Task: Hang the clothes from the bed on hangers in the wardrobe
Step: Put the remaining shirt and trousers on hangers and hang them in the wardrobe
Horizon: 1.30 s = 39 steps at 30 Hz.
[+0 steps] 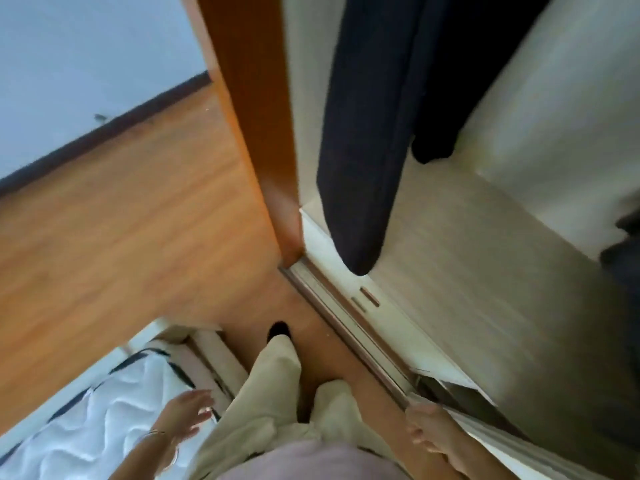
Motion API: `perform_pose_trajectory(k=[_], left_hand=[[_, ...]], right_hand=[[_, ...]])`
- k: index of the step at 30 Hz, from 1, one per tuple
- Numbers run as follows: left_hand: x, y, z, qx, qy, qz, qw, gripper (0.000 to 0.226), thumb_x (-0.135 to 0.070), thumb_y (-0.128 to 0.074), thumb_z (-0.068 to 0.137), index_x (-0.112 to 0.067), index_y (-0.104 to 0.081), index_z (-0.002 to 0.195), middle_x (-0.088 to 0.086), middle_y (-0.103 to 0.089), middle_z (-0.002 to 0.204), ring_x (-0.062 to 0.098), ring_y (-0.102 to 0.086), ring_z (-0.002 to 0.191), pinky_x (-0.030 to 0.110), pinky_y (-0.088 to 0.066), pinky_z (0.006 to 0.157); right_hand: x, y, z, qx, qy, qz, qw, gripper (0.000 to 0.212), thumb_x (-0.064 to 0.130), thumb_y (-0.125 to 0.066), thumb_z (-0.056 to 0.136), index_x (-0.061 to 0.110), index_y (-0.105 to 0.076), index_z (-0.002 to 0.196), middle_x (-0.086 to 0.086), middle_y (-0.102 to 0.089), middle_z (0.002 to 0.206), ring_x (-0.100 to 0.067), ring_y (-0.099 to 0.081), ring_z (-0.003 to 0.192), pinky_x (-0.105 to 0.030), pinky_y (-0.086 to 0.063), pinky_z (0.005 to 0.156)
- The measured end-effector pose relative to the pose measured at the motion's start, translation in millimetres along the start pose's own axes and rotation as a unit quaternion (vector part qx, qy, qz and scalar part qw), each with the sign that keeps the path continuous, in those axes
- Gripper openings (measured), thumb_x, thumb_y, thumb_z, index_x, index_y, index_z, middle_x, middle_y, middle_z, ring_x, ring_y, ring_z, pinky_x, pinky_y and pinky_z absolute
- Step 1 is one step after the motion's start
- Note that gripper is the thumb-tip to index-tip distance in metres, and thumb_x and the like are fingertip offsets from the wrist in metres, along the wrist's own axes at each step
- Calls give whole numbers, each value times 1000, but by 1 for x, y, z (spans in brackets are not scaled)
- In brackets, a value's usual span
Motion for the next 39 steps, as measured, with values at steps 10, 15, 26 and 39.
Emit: perform_pose_trajectory(k=[10,15,26,39], left_hand=[[29,88,43,-67,135,-201,968,11,1,-46,91,5,-56,88,10,-53,71,19,-46,61,20,-41,43],[-15,145,79,-62,119,-223,966,28,-6,-40,95,3,-51,119,13,-57,103,29,-55,97,29,-35,75],[-71,194,134,-60,141,-335,930,28,-13,-46,93,-3,-52,118,12,-55,112,25,-49,103,39,-38,93],[-213,299,211,-234,147,-496,823,14,-22,-49,92,-21,-59,103,-4,-65,96,13,-59,90,27,-41,75]], right_hand=[[206,-128,17,21,99,-291,951,12,13,-49,91,18,-59,84,-6,-62,87,-27,-63,90,-35,-48,82],[300,-192,9,14,135,-328,935,13,12,-46,94,11,-59,92,-5,-59,78,-13,-52,63,-16,-38,51],[484,-303,39,12,151,-457,877,21,21,-49,91,15,-61,76,-9,-65,91,-19,-56,84,-30,-42,74],[766,-514,58,35,231,-627,743,16,21,-45,96,14,-59,100,0,-62,82,-23,-60,84,-33,-43,77]])
Point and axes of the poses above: each hand's wrist, its own z-axis towards the middle knuckle, its own y-axis out of the back of the hand, x = y × z, the point moved 6 cm from there along z, towards the middle knuckle
